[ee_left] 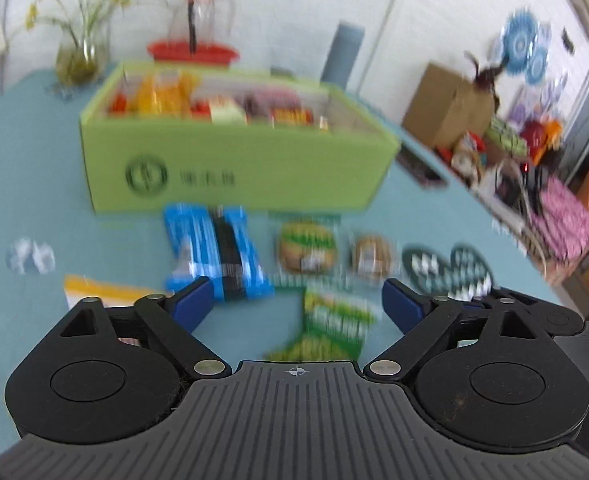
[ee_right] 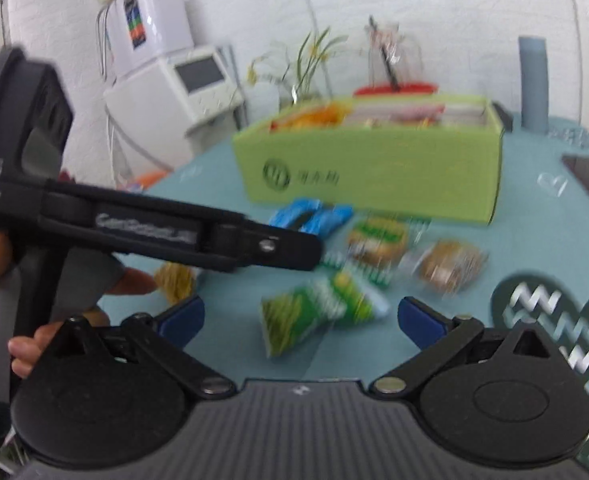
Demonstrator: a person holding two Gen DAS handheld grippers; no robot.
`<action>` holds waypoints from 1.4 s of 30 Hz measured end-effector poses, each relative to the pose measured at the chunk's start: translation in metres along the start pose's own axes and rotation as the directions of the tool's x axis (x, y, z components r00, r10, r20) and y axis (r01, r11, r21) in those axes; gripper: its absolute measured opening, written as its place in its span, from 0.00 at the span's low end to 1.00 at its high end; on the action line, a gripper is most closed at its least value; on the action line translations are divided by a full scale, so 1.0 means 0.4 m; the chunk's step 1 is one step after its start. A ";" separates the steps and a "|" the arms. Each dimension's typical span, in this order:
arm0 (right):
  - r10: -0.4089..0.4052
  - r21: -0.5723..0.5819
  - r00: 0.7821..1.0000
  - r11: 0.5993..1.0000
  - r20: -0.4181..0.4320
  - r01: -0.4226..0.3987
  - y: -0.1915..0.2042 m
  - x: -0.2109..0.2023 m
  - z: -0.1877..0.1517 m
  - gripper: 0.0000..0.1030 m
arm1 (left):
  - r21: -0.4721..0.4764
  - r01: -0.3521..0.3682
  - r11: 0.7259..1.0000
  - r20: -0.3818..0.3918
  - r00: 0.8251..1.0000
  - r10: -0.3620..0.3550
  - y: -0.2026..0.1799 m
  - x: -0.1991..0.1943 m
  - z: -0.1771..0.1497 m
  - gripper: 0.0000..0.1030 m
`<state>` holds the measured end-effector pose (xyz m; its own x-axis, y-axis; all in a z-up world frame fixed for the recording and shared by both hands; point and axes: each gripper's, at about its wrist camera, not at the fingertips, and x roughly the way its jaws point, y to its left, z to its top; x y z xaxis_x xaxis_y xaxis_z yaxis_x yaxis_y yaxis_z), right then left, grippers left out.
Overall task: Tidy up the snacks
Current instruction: 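Grasp the green pea snack bag with the left gripper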
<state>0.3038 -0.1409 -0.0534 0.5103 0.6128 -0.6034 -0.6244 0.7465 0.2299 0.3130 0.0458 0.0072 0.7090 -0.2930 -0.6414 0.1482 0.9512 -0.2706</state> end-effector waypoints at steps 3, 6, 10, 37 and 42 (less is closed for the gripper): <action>0.002 -0.053 0.998 0.999 -0.061 -0.005 0.020 0.044 -0.010 0.99 | 0.018 0.036 0.999 -0.066 0.997 -0.035 -0.001 0.037 -0.010 0.63; -0.026 -0.133 0.994 0.991 -0.105 0.012 0.044 0.088 0.008 0.99 | -0.003 0.088 0.996 -0.123 0.989 -0.088 0.010 0.067 -0.005 0.47; 0.031 -0.172 0.992 0.984 -0.119 -0.052 0.071 0.082 0.019 0.99 | 0.031 0.077 0.997 -0.130 0.989 -0.072 0.005 0.032 -0.029 0.25; 0.004 -0.110 0.998 0.994 -0.067 -0.011 0.161 -0.022 -0.088 0.99 | 0.025 0.012 1.000 -0.071 0.997 -0.010 -0.029 -0.096 -0.152 0.55; -0.037 -0.154 0.999 0.988 -0.038 0.031 0.184 -0.019 -0.096 0.69 | 0.049 0.037 0.998 -0.069 0.997 -0.034 -0.027 -0.082 -0.167 0.31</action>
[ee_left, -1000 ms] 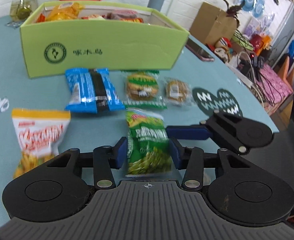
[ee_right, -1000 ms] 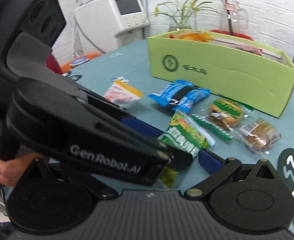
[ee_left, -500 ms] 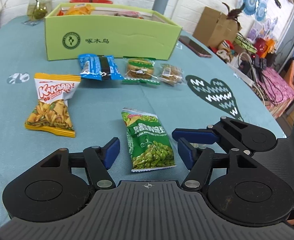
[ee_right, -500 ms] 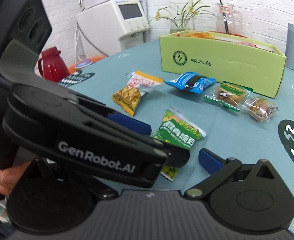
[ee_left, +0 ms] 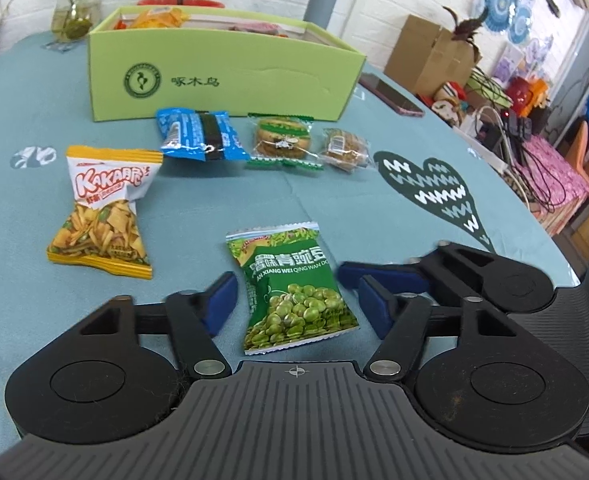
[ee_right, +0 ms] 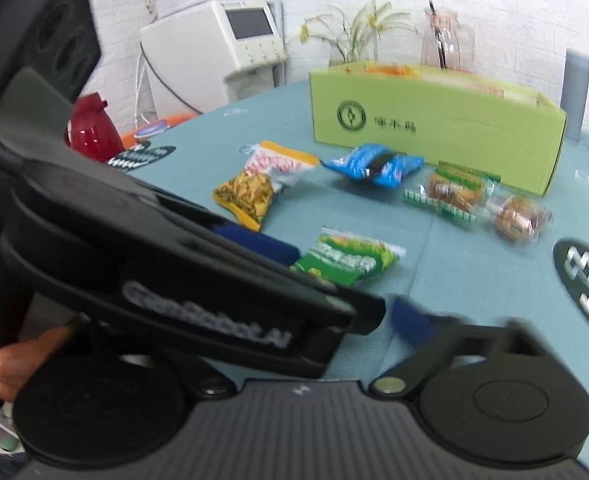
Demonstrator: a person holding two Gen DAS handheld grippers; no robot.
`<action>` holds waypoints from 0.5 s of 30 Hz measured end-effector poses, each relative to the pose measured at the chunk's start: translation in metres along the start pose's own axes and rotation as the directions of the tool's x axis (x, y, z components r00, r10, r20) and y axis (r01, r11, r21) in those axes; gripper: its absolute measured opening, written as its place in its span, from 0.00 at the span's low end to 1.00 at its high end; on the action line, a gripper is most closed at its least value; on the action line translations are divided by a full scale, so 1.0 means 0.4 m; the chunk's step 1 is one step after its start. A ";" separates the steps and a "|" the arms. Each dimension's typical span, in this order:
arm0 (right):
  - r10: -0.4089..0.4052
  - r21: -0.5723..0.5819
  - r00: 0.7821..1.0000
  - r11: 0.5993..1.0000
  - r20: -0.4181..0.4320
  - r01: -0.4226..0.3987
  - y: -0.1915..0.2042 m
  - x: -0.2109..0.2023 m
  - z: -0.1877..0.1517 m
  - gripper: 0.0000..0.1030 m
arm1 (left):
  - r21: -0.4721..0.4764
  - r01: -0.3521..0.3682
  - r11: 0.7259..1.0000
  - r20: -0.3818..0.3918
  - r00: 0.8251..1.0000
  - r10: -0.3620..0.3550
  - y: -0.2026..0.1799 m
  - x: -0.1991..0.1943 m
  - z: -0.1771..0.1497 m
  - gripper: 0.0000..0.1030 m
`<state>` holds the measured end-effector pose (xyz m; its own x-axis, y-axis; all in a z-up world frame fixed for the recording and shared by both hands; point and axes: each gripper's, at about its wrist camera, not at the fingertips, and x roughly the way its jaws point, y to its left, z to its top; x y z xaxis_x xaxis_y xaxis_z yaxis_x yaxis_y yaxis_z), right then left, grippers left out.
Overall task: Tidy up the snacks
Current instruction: 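Grasp the green pea snack bag with the left gripper, then carry the green pea bag into the green box and release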
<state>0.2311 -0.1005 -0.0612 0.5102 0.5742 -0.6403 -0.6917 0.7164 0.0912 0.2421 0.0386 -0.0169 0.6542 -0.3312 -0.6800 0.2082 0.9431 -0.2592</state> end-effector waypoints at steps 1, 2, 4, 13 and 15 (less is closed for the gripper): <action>-0.020 0.005 1.000 1.000 0.003 0.020 -0.002 -0.001 0.003 0.63 | 0.011 0.015 1.000 -0.001 1.000 -0.015 -0.003 -0.002 -0.003 0.21; -0.011 0.023 1.000 1.000 0.003 0.010 -0.010 -0.002 0.007 0.62 | 0.013 0.016 1.000 0.002 1.000 -0.016 -0.005 -0.005 -0.002 0.20; -0.008 0.029 1.000 1.000 0.019 0.007 -0.020 -0.008 0.019 0.60 | 0.003 0.033 0.999 0.005 0.999 -0.033 -0.003 -0.011 0.012 0.15; -0.051 -0.075 0.989 0.995 0.137 0.061 -0.098 0.034 0.220 0.66 | -0.017 0.050 0.999 0.113 0.992 -0.048 0.034 -0.016 0.236 0.15; -0.058 -0.102 0.983 0.992 0.177 0.077 -0.127 0.060 0.293 0.67 | 0.001 0.029 1.000 0.158 0.987 -0.029 0.043 -0.011 0.315 0.15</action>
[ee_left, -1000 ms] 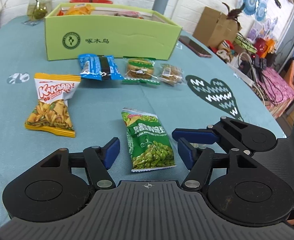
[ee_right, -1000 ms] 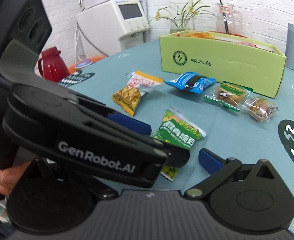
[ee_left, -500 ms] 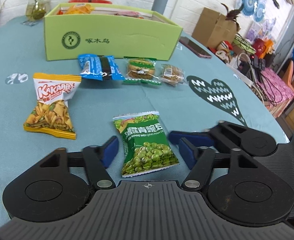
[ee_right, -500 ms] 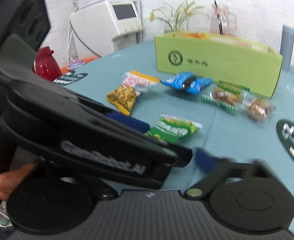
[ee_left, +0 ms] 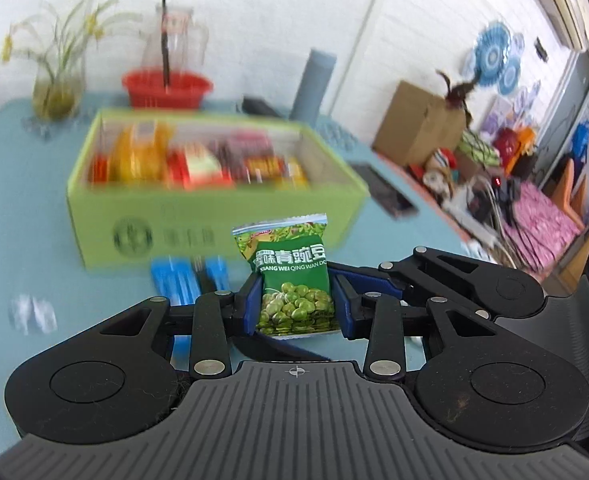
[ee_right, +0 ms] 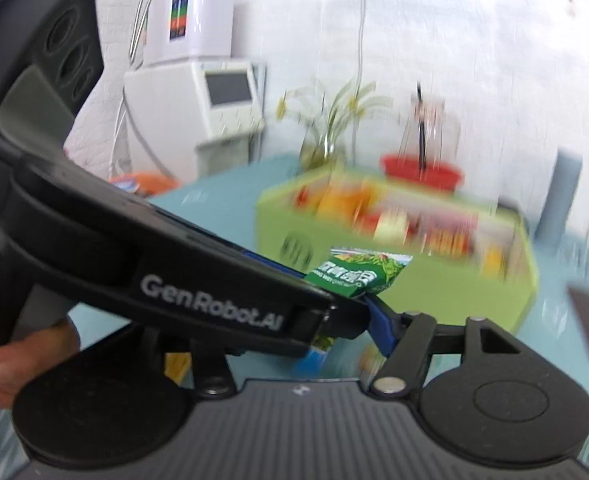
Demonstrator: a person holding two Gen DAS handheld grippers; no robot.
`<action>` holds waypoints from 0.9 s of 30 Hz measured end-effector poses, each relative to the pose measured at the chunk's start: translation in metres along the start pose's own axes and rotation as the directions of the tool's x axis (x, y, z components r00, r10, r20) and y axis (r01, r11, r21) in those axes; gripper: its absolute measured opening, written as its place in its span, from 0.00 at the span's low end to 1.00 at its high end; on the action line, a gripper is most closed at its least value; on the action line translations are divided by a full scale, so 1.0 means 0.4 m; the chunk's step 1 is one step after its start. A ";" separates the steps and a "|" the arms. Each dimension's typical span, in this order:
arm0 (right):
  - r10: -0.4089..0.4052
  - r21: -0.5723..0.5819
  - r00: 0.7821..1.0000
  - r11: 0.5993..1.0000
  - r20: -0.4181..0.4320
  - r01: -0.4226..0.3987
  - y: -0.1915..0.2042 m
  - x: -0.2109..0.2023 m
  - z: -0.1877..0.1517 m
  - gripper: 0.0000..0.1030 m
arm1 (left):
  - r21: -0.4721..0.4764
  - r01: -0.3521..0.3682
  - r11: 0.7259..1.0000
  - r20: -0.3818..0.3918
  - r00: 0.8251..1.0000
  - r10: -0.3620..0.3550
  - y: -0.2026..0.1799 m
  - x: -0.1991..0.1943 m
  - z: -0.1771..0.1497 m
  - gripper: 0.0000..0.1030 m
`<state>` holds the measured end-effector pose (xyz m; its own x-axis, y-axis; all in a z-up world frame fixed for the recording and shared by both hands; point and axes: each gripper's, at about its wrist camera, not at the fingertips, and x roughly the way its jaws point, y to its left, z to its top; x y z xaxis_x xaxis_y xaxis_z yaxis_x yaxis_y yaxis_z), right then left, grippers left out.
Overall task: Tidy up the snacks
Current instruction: 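Carry the green pea bag into the green box and release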
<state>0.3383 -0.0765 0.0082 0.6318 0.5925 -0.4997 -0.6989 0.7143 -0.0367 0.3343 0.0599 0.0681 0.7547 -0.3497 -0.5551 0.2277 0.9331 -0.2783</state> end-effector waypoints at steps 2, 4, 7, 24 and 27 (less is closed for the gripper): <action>-0.007 -0.016 1.000 1.000 0.027 0.007 -0.039 0.049 0.060 0.67 | 0.019 -0.029 0.999 0.038 0.999 0.028 0.012 0.028 0.081 0.15; -0.013 -0.020 0.999 1.000 0.038 0.014 -0.076 0.104 0.111 0.67 | 0.029 -0.049 0.998 0.058 0.997 0.048 0.033 0.066 0.147 0.15; -0.006 -0.018 1.000 1.000 0.010 0.006 -0.126 0.200 0.156 0.67 | 0.020 -0.074 0.997 0.044 0.996 0.073 0.074 0.141 0.212 0.15; -0.010 -0.036 0.998 0.999 0.061 0.012 -0.130 0.137 0.130 0.99 | -0.022 -0.021 1.000 0.171 0.985 0.025 0.142 0.073 0.207 0.71; 0.032 -0.028 0.995 0.999 0.100 -0.029 -0.082 0.034 0.082 0.99 | 0.001 -0.022 1.000 0.243 0.970 0.021 0.125 -0.045 0.149 0.75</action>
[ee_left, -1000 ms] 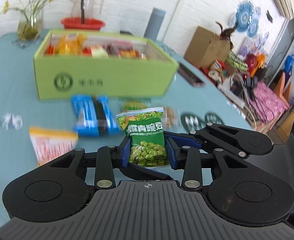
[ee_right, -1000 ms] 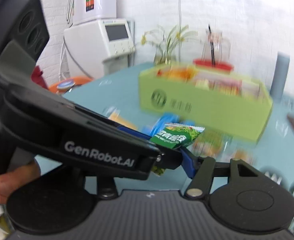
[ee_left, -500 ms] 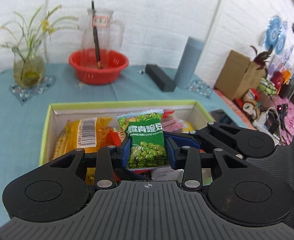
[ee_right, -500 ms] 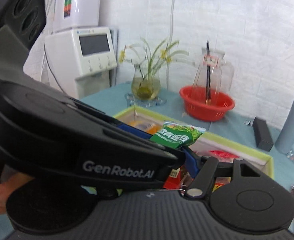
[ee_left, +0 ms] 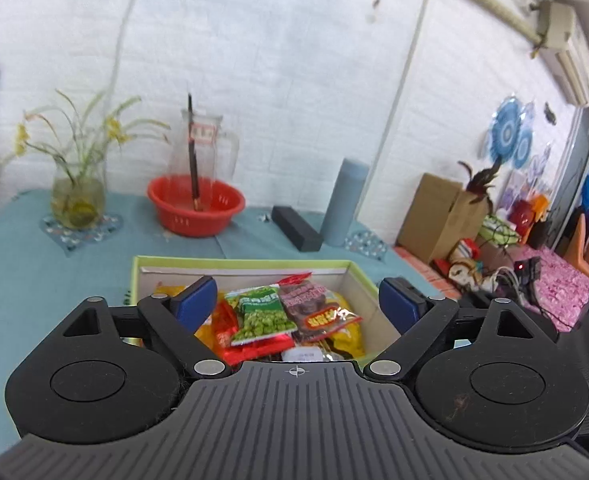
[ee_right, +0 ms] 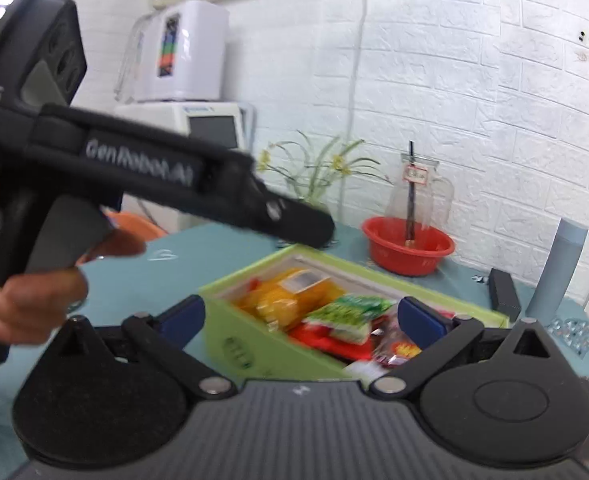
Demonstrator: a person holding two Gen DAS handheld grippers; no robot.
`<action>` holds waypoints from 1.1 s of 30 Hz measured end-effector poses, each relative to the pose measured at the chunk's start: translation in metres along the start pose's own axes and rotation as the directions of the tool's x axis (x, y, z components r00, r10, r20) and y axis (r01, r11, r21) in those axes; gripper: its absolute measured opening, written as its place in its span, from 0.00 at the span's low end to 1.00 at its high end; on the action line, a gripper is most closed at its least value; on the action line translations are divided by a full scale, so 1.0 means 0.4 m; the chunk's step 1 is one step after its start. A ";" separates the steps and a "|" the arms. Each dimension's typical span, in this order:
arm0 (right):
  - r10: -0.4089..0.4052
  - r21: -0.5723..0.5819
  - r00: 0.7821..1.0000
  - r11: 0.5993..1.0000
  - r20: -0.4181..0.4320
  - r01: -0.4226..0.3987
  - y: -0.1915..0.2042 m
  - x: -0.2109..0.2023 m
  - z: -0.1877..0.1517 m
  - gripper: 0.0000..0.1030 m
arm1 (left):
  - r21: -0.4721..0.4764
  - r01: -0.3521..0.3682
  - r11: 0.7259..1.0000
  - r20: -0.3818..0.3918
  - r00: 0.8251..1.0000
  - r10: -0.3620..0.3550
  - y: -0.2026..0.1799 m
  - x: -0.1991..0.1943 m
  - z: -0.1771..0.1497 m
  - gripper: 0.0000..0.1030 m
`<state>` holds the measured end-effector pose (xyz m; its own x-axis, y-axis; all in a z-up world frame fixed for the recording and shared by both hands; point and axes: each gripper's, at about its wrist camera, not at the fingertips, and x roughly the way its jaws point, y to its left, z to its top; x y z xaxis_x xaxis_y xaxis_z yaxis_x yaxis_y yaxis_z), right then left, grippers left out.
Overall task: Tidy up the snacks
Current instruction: 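Carry the green pea bag into the green box and release, then grasp the KAKARA chip bag with the left gripper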
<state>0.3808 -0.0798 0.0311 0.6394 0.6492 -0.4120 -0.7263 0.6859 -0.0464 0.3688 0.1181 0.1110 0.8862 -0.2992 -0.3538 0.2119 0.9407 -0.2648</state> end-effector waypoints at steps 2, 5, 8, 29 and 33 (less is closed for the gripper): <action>0.059 0.042 0.998 0.997 -0.016 -0.058 0.038 -0.046 -0.040 1.00 | 0.003 -0.015 1.000 0.043 0.999 0.015 0.004 -0.082 -0.040 0.81; 0.124 0.104 0.989 0.988 -0.076 -0.115 0.108 -0.081 -0.116 1.00 | -0.019 -0.079 0.997 0.029 0.996 0.080 0.020 -0.167 -0.127 0.85; 0.175 0.155 0.974 0.976 -0.146 -0.152 0.184 -0.087 -0.194 1.00 | -0.077 -0.120 0.990 -0.078 0.990 0.114 0.056 -0.199 -0.238 0.84; 0.186 0.122 0.936 0.980 -0.298 -0.157 0.293 0.129 -0.211 0.99 | -0.138 -0.105 0.985 -0.315 0.948 0.057 0.136 -0.093 -0.359 0.69; 0.177 0.118 0.941 0.982 -0.288 -0.149 0.297 0.125 -0.217 0.99 | -0.159 -0.121 0.980 -0.312 0.948 0.067 0.144 -0.095 -0.367 0.66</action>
<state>0.3048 0.0056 -0.0742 0.4006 0.6379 -0.6577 -0.7786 0.6154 0.1227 0.2870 0.1603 -0.0225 0.7257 -0.2704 -0.6327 0.0344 0.9327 -0.3591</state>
